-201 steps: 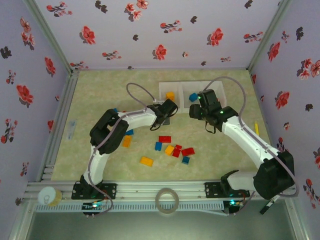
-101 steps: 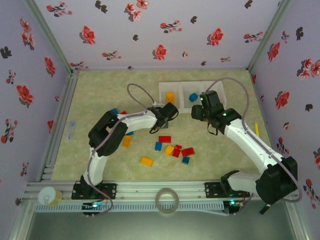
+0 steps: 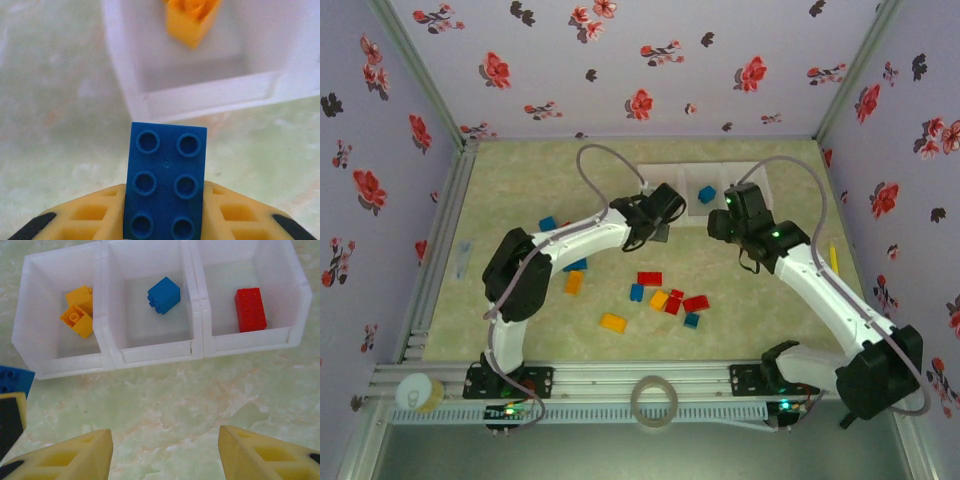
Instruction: Sort the legos into containers by color
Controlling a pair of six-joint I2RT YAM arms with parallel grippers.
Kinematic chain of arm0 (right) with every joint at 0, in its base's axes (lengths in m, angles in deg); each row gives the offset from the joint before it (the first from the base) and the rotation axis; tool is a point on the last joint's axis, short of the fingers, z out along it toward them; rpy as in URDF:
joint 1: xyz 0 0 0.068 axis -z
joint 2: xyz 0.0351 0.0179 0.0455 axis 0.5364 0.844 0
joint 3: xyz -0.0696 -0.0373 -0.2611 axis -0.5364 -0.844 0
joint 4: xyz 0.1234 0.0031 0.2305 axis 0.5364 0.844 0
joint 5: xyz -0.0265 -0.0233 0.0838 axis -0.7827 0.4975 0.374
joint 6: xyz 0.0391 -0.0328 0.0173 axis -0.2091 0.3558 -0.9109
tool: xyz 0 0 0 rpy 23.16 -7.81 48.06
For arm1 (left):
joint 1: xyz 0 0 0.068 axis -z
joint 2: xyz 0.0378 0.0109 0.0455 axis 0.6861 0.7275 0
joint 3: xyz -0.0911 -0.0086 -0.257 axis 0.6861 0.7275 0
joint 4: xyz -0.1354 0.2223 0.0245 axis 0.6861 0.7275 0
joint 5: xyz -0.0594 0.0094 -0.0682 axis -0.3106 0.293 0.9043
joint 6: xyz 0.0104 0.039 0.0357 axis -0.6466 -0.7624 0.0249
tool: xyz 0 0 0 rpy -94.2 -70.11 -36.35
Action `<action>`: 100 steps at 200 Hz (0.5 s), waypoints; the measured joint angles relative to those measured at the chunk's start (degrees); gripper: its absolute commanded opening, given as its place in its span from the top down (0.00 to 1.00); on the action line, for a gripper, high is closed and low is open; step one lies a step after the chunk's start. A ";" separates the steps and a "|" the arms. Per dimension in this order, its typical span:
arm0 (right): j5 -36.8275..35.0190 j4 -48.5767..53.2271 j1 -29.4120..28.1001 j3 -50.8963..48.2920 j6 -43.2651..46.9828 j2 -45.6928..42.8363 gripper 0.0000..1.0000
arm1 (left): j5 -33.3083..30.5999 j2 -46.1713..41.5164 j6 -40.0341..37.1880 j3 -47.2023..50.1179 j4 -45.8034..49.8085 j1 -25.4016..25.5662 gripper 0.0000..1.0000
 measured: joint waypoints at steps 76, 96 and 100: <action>-1.53 2.34 0.00 -2.10 -1.73 -5.90 0.42 | 8.81 13.51 -11.58 -24.72 -3.23 -0.07 0.66; -1.55 2.86 0.00 -3.74 -2.40 -8.74 0.42 | 10.93 18.88 -12.55 -30.40 -4.15 -0.42 0.64; -1.55 2.97 0.00 -4.02 -2.62 -9.25 0.41 | 11.37 19.80 -12.63 -31.30 -4.42 -0.46 0.64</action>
